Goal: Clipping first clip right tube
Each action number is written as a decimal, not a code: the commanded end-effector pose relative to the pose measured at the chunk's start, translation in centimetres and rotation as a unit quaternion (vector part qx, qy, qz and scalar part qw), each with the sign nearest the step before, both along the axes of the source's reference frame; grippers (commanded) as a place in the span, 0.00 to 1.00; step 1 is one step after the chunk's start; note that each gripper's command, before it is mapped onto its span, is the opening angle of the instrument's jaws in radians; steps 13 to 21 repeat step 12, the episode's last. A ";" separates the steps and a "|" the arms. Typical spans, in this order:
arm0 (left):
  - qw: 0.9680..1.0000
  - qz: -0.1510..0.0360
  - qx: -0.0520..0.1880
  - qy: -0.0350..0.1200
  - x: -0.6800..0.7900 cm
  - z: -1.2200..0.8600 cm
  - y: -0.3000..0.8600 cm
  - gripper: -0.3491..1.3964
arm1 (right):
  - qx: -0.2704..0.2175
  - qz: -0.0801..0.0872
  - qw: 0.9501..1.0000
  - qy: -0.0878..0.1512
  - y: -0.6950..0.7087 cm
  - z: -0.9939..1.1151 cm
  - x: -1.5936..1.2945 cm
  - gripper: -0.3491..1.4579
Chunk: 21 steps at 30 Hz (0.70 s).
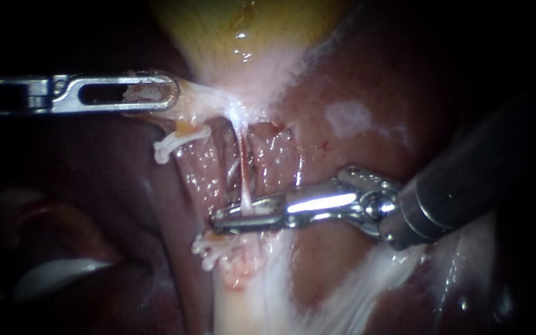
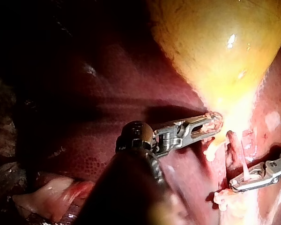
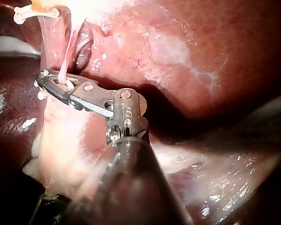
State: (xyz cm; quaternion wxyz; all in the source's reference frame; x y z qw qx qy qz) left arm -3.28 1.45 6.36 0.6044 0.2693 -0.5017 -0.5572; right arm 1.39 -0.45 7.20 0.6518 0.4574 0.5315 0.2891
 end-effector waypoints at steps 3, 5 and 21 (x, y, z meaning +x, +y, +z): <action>1.000 0.000 0.000 0.000 0.00 0.01 0.00 0.00 | 0.000 0.000 1.000 0.000 0.00 0.00 0.01 0.00; 1.000 0.000 0.000 0.000 0.00 0.01 0.00 0.00 | 0.000 0.000 1.000 0.000 0.00 0.00 0.01 0.00; 1.000 0.000 0.000 0.000 -0.01 0.01 0.00 0.00 | 0.000 0.000 1.000 0.000 0.00 0.00 0.01 0.00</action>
